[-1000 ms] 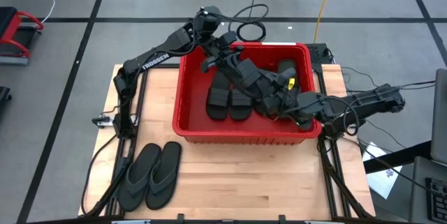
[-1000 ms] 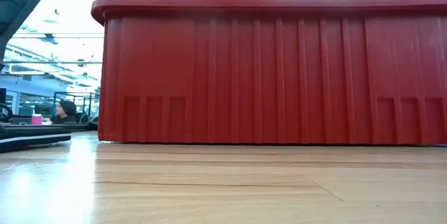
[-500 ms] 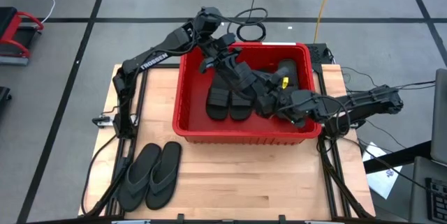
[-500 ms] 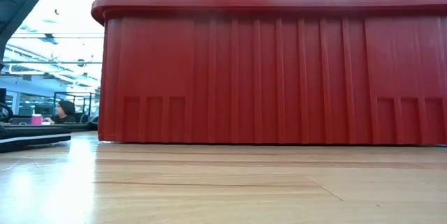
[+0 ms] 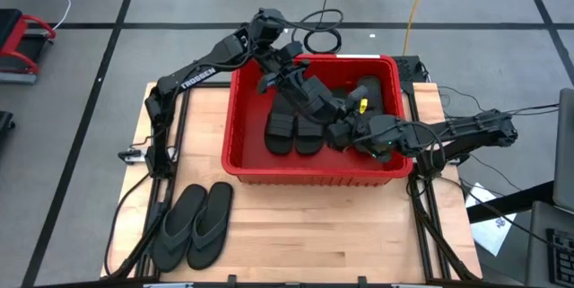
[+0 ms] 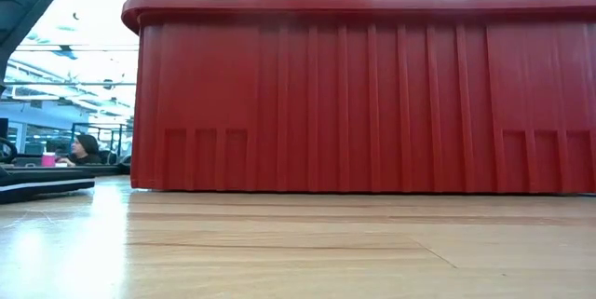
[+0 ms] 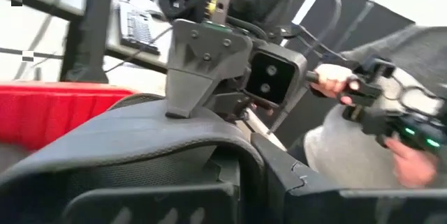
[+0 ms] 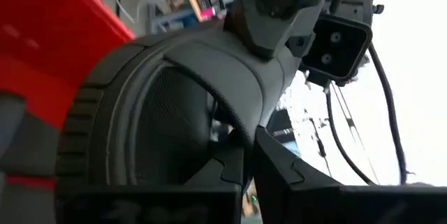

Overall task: Pick and place slides into bin
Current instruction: Put the black slide into the red bin

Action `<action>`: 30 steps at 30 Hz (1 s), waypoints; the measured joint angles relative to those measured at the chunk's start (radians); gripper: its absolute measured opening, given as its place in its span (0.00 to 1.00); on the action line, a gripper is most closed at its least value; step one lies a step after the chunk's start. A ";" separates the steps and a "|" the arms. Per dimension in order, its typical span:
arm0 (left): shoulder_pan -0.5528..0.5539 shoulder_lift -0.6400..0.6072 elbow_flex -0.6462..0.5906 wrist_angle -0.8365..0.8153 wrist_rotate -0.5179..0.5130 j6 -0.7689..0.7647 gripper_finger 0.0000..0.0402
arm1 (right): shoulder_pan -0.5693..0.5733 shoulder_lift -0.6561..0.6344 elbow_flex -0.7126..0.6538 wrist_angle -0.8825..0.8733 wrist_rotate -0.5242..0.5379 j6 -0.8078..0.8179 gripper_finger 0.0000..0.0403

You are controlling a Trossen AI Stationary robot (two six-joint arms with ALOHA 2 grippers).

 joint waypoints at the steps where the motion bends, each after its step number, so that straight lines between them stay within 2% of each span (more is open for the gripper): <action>1: 0.008 -0.003 0.000 -0.002 -0.012 -0.004 0.05 | 0.006 -0.003 0.001 -0.003 0.012 -0.010 0.01; 7: 0.050 -0.024 -0.001 -0.008 -0.058 -0.010 0.19 | 0.047 -0.009 0.024 -0.040 0.073 -0.043 0.01; 12: 0.075 -0.034 -0.001 0.014 -0.045 -0.015 0.31 | 0.069 -0.009 0.061 -0.079 0.101 -0.066 0.00; 17: 0.108 -0.034 -0.001 0.021 -0.027 0.010 0.39 | 0.086 -0.009 0.103 -0.183 0.147 -0.067 0.00; 22: 0.177 -0.048 -0.001 0.027 -0.025 -0.031 0.42 | 0.110 -0.010 0.130 -0.370 0.229 0.010 0.00; 26: 0.230 -0.092 0.000 0.005 -0.030 -0.044 0.41 | 0.117 -0.015 0.132 -0.400 0.310 0.077 0.00; 30: 0.255 -0.148 0.000 -0.013 -0.067 0.021 0.35 | 0.115 -0.027 0.133 -0.424 0.349 0.162 0.00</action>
